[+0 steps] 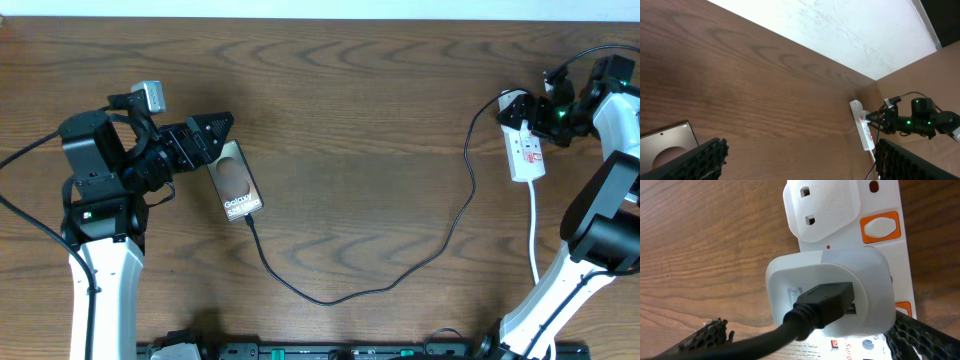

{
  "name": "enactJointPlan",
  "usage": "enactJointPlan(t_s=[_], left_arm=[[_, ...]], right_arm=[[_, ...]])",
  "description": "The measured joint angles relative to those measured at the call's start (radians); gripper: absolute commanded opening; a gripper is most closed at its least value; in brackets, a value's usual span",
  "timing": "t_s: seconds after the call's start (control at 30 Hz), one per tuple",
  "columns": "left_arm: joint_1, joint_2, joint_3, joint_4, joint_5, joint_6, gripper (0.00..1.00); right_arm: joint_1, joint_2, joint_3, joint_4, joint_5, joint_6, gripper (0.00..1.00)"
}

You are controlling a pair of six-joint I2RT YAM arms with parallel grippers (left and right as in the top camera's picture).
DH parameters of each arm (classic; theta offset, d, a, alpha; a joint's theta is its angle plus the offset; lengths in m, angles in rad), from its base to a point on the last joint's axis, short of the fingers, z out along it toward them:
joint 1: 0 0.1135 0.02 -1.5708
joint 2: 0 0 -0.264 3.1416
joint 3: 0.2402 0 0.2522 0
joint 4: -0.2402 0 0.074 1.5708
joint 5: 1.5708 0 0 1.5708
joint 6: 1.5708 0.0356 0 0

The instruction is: Plug charger to phone and switch on socket

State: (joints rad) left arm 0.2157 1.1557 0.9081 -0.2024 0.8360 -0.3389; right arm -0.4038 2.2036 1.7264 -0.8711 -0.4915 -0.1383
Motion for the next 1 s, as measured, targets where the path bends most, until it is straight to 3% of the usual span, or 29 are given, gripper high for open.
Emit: enactJointPlan(t_s=[1.0], left_arm=[[0.000,0.000,0.000,0.000,0.000,0.000,0.95]], right_arm=[[0.006,0.000,-0.005,0.018,0.007,0.016,0.97]])
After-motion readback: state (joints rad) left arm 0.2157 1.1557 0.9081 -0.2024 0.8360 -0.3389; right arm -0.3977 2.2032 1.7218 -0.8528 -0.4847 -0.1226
